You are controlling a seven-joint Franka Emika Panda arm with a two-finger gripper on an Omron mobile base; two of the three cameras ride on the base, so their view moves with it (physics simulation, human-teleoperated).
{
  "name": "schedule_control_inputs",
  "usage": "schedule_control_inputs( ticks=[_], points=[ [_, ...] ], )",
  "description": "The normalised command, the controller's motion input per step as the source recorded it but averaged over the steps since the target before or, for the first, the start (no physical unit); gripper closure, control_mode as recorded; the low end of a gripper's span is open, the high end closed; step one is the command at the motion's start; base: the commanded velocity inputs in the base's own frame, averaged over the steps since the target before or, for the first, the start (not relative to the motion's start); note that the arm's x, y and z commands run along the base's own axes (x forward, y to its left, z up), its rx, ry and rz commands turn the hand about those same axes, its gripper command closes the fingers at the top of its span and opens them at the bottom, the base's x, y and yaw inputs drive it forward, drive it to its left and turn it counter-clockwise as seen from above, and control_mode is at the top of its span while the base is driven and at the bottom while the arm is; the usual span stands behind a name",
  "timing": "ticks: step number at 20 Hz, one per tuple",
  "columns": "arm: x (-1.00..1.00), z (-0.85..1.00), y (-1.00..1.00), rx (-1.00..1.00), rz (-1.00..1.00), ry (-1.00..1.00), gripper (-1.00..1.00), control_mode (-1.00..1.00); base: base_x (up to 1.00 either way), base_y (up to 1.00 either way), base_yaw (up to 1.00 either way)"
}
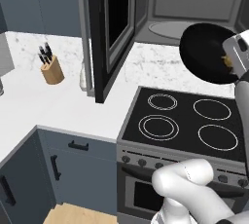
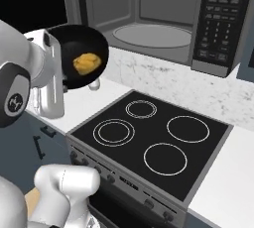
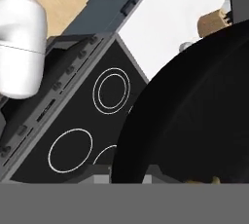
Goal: Pick the squash from the sink and place it in the bowl. Then pick the bowl and place it in the microwave. Then close the microwave door and press the start button.
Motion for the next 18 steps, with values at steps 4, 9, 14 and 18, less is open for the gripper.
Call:
schedule_control_inputs(
  ticks=[4,9,14,18],
  points=[
    [0.00,0.36,-0.17,0.00,-0.16,-0.15,1.00,-1.00,0.00,0.00,0.00],
    [0.00,0.28,-0.18,0.00,-0.06,0.00,1.00,-1.00,0.00,0.00,0.00],
    [0.23,0.04,-0.15,0.00,0.00,-0.04,1.00,-1.00,0.00,0.00,0.00],
    [0.50,0.00,-0.14,0.00,-0.01,-0.03,1.00,-1.00,0.00,0.00,0.00]
  ],
)
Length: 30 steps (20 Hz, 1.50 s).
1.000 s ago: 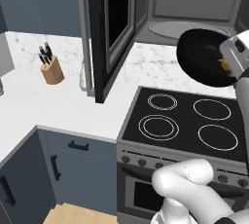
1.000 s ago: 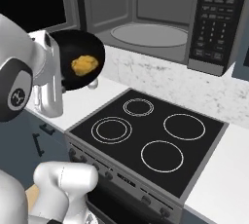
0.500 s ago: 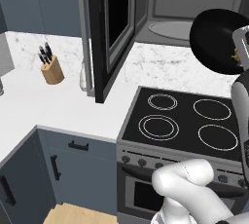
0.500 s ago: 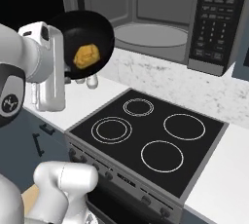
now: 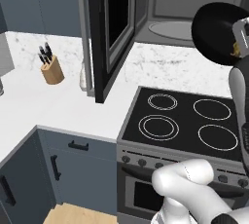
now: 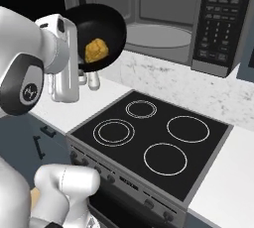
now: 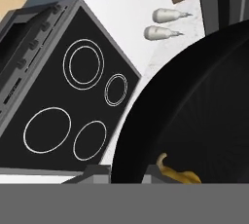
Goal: Pick the squash from the sink and place it in the bowl. Then pick the bowl and place it in the microwave. Then close the microwave door and press the start button.
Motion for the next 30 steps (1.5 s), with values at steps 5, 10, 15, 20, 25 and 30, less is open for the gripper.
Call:
schedule_control_inputs(
  ticks=[5,10,15,20,25,30],
  points=[
    [0.59,0.01,-0.16,0.00,-0.05,0.00,1.00,-1.00,0.00,0.00,0.00],
    [0.60,0.12,-0.21,0.00,-0.07,0.00,1.00,-1.00,0.00,0.00,0.00],
    [0.55,0.02,-0.29,0.00,-0.07,0.00,1.00,-1.00,0.00,0.00,0.00],
    [0.47,0.00,-0.19,0.00,-0.01,0.00,1.00,-1.00,0.00,0.00,0.00],
    [0.53,0.00,-0.05,0.00,0.00,0.00,1.00,-1.00,0.00,0.00,0.00],
    [0.69,0.00,-0.10,0.00,0.00,0.00,1.00,-1.00,0.00,0.00,0.00]
  ],
)
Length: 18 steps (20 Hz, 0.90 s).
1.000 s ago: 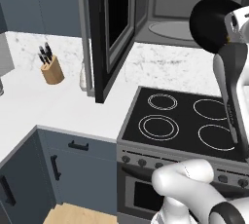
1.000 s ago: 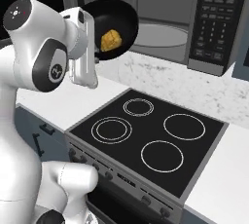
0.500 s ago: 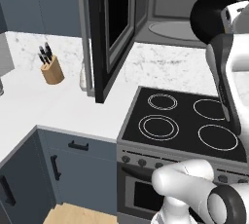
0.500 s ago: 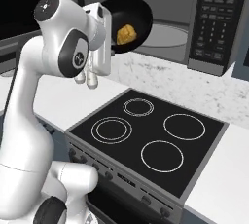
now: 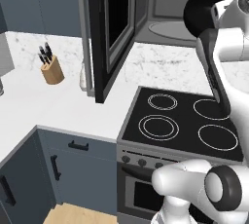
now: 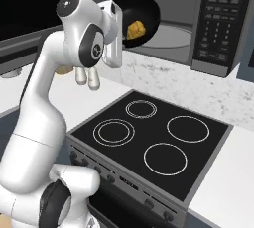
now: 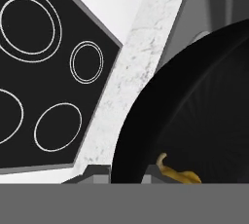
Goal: Pick the squash from the sink and place it in the bowl. Then pick the bowl and place it in the microwave. Then close the microwave door and press the start button.
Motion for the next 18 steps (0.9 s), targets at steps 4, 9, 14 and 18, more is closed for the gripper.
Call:
schedule_control_inputs(
  ticks=[4,9,14,18],
  points=[
    [0.67,-0.08,-0.12,0.01,0.00,0.01,1.00,-1.00,0.00,0.00,0.00],
    [0.67,-0.15,-0.14,0.02,0.00,0.01,1.00,-1.00,0.00,0.00,0.00],
    [0.53,-0.16,-0.14,0.00,0.00,0.00,1.00,-1.00,0.00,0.00,0.00],
    [0.40,-0.14,-0.07,0.00,0.00,0.00,1.00,-1.00,0.00,0.00,0.00]
  ],
)
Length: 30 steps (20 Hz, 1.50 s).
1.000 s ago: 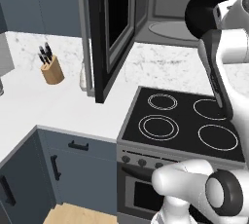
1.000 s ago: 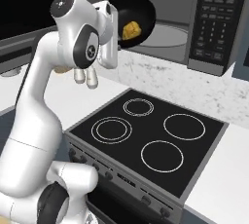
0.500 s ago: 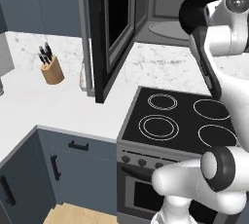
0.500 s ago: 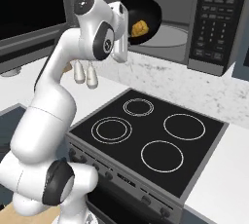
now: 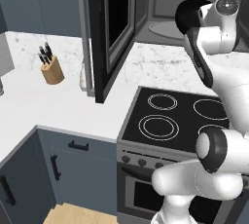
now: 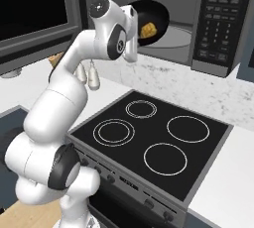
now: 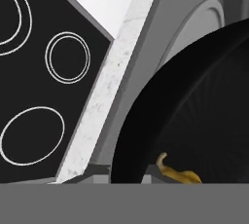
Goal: Pick the squash from the sink and place it in the bowl. Then pick the bowl and place it in the microwave. Then close the microwave door and press the start button.
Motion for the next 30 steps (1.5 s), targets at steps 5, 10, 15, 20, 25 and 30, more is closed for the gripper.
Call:
schedule_control_inputs(
  ticks=[5,10,15,20,25,30],
  points=[
    [0.38,-0.14,-0.04,0.00,0.00,0.02,1.00,-1.00,0.00,0.00,0.00],
    [0.45,-0.02,-0.09,0.00,0.00,0.01,1.00,-1.00,0.00,0.00,0.00],
    [0.42,0.06,-0.15,0.00,0.00,0.00,1.00,-1.00,0.00,0.00,0.00],
    [0.40,0.00,-0.04,0.00,0.00,0.00,1.00,-1.00,0.00,0.00,0.00],
    [0.45,-0.03,-0.11,0.00,0.00,0.02,1.00,-1.00,0.00,0.00,0.00],
    [0.13,-0.20,-0.09,0.00,0.00,0.07,1.00,-1.00,0.00,0.00,0.00]
  ],
)
